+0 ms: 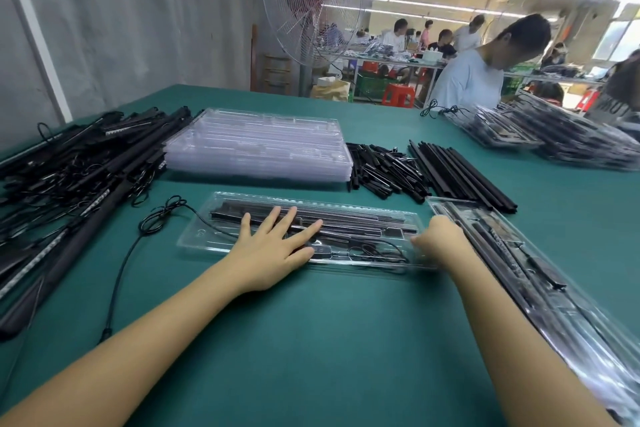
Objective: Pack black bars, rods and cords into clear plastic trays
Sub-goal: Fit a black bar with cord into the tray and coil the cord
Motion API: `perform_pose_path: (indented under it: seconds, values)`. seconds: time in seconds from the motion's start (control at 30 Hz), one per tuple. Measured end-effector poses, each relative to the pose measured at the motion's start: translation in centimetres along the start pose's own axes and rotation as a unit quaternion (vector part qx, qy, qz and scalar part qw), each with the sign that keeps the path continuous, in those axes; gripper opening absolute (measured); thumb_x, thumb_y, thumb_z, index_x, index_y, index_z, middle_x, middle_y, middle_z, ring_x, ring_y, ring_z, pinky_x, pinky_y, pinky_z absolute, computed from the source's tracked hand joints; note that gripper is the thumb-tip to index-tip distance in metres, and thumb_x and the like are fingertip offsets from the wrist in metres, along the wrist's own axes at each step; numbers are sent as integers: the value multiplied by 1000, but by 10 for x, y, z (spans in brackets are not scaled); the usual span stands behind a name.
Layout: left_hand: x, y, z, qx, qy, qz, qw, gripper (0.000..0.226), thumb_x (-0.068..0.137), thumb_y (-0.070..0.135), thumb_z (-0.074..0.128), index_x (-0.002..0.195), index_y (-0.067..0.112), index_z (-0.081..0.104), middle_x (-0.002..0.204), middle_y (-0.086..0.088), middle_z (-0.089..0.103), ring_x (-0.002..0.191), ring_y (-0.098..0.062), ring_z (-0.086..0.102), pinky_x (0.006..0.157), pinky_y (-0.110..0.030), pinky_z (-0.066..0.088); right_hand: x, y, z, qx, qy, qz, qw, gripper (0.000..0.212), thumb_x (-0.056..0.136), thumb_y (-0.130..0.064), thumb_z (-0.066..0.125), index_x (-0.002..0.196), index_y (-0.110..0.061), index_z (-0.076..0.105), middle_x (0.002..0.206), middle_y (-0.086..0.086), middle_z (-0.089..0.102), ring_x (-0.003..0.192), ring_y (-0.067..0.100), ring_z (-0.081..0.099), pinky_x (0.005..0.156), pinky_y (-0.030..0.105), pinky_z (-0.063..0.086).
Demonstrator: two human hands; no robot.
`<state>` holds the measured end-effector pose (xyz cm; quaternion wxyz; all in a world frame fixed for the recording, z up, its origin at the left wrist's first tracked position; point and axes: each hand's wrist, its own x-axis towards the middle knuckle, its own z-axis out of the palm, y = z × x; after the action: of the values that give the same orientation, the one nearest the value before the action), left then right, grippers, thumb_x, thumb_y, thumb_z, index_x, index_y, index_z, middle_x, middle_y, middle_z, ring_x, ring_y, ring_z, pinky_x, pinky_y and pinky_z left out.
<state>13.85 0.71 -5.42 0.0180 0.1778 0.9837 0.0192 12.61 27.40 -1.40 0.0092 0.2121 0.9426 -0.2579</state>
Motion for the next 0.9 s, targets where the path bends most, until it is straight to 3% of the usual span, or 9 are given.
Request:
perform_pose_path:
  seconds: [0.07, 0.13, 0.23, 0.33, 0.43, 0.5, 0.6, 0.7, 0.9]
  values:
    - [0, -3, 1, 8, 21, 0, 1000, 45, 95, 59, 9, 124, 63, -25, 157, 5, -17, 144, -19, -19, 110, -58, -10, 3, 5, -2, 175, -32, 25, 984, 24, 89, -13, 64, 97, 2, 48, 84, 16, 53, 71, 24, 54, 52, 20, 43]
    - [0, -9, 1, 12, 37, 2, 999, 45, 94, 59, 7, 123, 64, -27, 157, 6, -18, 144, -18, -19, 111, -57, -8, 3, 10, -3, 329, -73, 33, 941, 23, 86, -4, 66, 98, 8, 50, 73, 16, 53, 47, 18, 53, 35, 16, 38]
    - [0, -21, -1, 6, 37, 0, 999, 44, 94, 60, 6, 122, 65, -28, 157, 9, -18, 144, -16, -18, 112, -57, -8, 1, 9, -9, 389, -160, 27, 907, 6, 86, 4, 60, 83, 6, 56, 73, 15, 58, 54, 16, 52, 36, 17, 38]
    - [1, -33, -2, 9, 35, -9, 999, 45, 93, 61, 7, 123, 65, -26, 157, 11, -17, 144, -15, -17, 112, -56, -7, 2, 6, -14, 394, -242, 16, 886, 15, 86, 14, 52, 82, 0, 51, 70, 15, 54, 56, 18, 48, 37, 18, 39]
    - [3, -37, 0, 6, 34, -11, 999, 44, 93, 61, 7, 122, 66, -25, 157, 11, -15, 144, -15, -17, 112, -56, -8, 4, 3, -11, 327, -252, 1, 911, 18, 86, 13, 54, 83, -3, 48, 69, 14, 57, 57, 21, 52, 49, 25, 51]
    - [4, -37, 1, 3, 35, -13, 999, 44, 93, 61, 8, 121, 67, -26, 157, 12, -15, 144, -14, -17, 112, -56, -8, 5, 1, -12, 308, -252, -7, 917, 20, 86, 12, 55, 83, -6, 46, 68, 13, 56, 55, 21, 52, 48, 26, 52]
    - [3, -39, 2, -11, 63, -17, 998, 44, 93, 60, 6, 122, 69, -26, 156, 14, -16, 144, -13, -17, 113, -55, -7, 8, 2, -14, 366, -278, -24, 888, 22, 86, 9, 58, 85, -9, 46, 66, 10, 54, 55, 17, 46, 48, 25, 48]
    - [2, -43, 1, -25, 96, -31, 995, 44, 94, 57, 5, 125, 68, -23, 157, 14, -14, 144, -13, -15, 114, -55, -5, 9, -2, -13, 397, -300, -42, 866, 20, 85, 4, 61, 83, -11, 48, 66, 9, 53, 60, 18, 39, 53, 28, 54]
    - [3, -42, 1, -22, 84, -52, 995, 45, 95, 56, 6, 129, 62, -22, 158, 13, -9, 145, -14, -12, 113, -54, -7, 4, -10, 0, 335, -277, -41, 899, 17, 90, 6, 52, 77, -4, 50, 64, 13, 56, 37, 11, 52, 47, 27, 51]
